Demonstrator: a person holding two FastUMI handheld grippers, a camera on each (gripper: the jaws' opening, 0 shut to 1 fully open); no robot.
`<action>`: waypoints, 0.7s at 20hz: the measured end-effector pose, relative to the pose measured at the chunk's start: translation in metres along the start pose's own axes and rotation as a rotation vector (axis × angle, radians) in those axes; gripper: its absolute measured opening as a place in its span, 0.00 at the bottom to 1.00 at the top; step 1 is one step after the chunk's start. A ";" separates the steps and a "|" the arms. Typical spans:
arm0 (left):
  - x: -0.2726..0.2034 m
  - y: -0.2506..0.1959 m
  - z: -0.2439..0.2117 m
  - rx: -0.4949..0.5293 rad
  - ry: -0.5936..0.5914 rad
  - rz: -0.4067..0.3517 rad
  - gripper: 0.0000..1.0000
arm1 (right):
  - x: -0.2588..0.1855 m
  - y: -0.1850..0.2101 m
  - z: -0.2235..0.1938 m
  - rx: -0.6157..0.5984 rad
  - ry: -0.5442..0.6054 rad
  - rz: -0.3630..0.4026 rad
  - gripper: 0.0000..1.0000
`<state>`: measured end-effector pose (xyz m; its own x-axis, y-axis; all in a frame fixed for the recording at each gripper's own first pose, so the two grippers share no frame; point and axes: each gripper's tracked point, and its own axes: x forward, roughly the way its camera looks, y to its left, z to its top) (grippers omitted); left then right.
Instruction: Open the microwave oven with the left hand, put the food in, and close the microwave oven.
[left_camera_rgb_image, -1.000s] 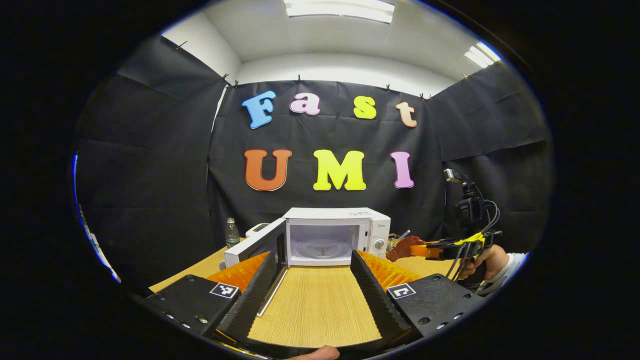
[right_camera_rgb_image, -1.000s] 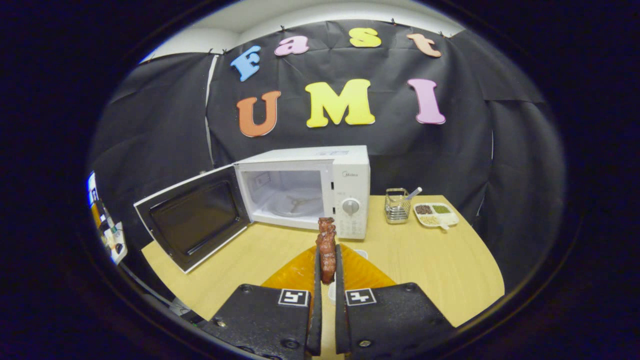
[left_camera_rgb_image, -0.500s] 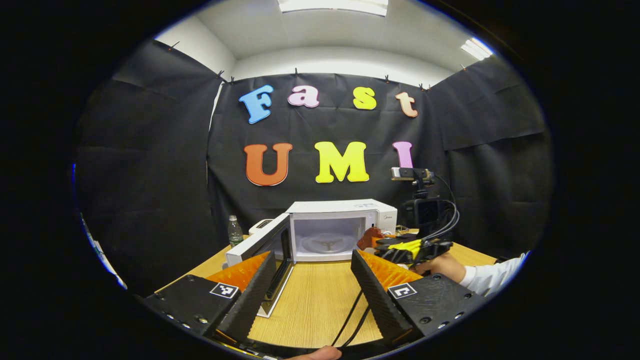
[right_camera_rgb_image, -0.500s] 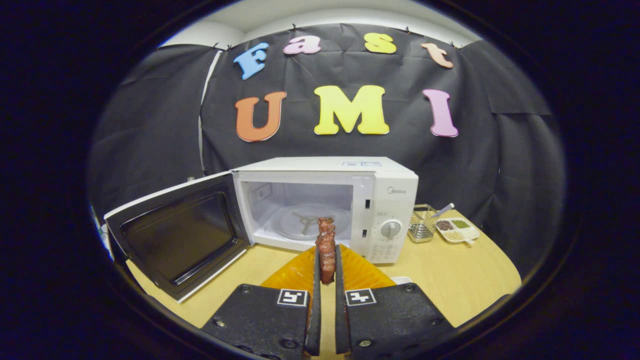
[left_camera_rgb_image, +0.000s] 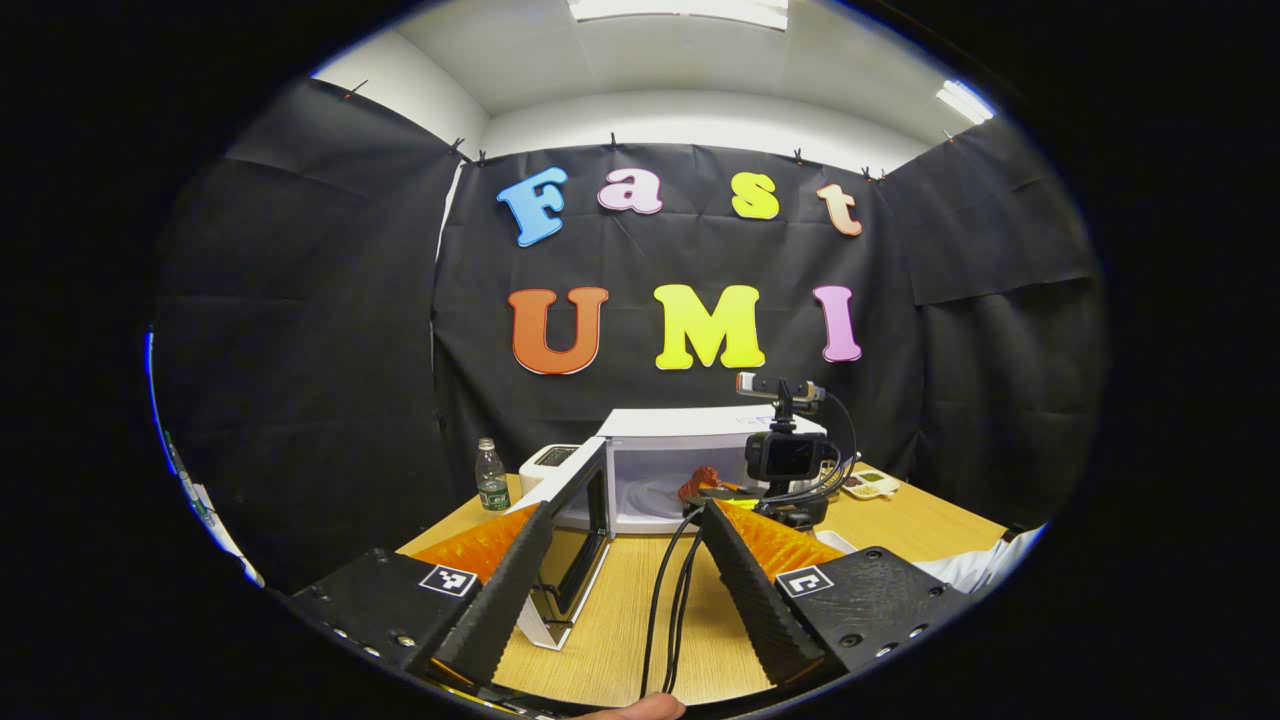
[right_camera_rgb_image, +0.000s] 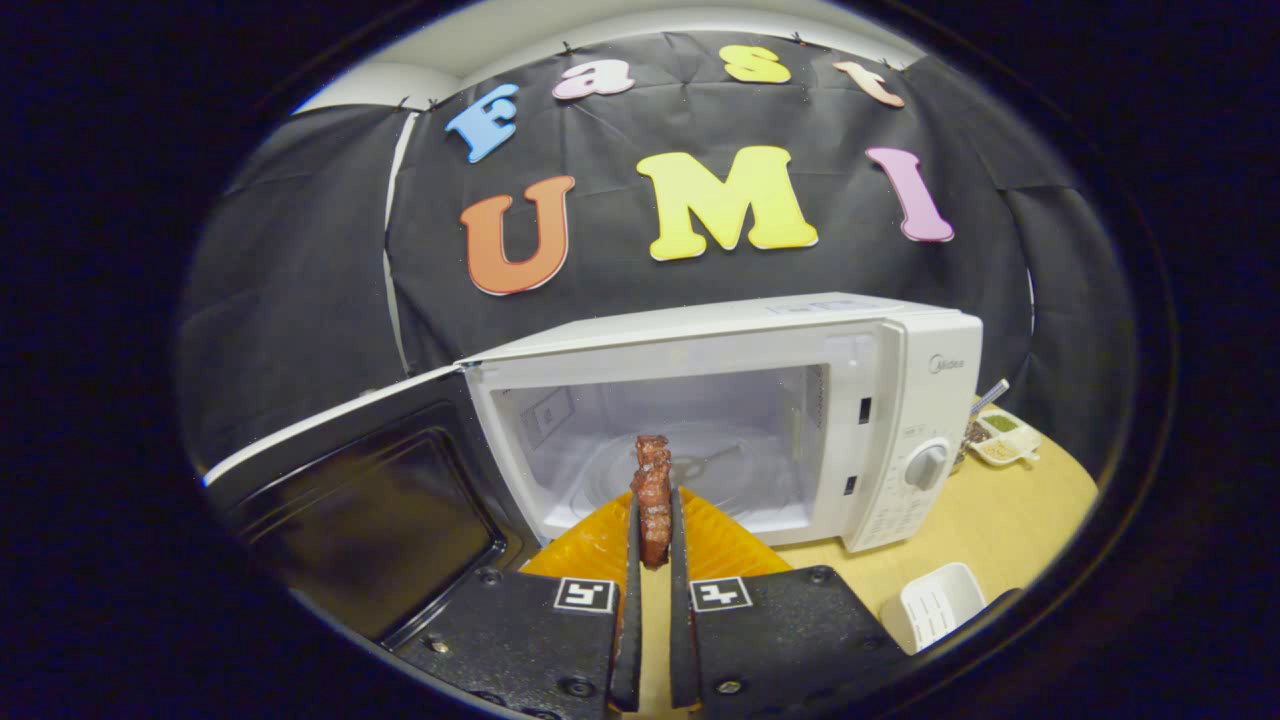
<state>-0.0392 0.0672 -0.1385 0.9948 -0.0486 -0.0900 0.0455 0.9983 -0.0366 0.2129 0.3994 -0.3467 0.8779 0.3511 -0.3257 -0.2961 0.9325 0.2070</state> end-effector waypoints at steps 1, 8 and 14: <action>0.002 0.002 0.005 -0.008 -0.006 0.007 0.93 | 0.011 0.006 0.001 0.035 0.001 0.013 0.14; 0.011 0.016 0.032 -0.032 -0.055 0.054 0.92 | 0.070 0.008 0.012 0.451 -0.037 -0.023 0.14; 0.017 0.021 0.034 -0.133 -0.053 0.044 0.92 | 0.122 -0.008 -0.015 0.786 0.016 -0.173 0.14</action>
<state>-0.0178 0.0883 -0.1073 0.9991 0.0006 -0.0423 -0.0076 0.9862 -0.1652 0.3168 0.4359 -0.4021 0.8798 0.2140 -0.4245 0.2002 0.6430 0.7392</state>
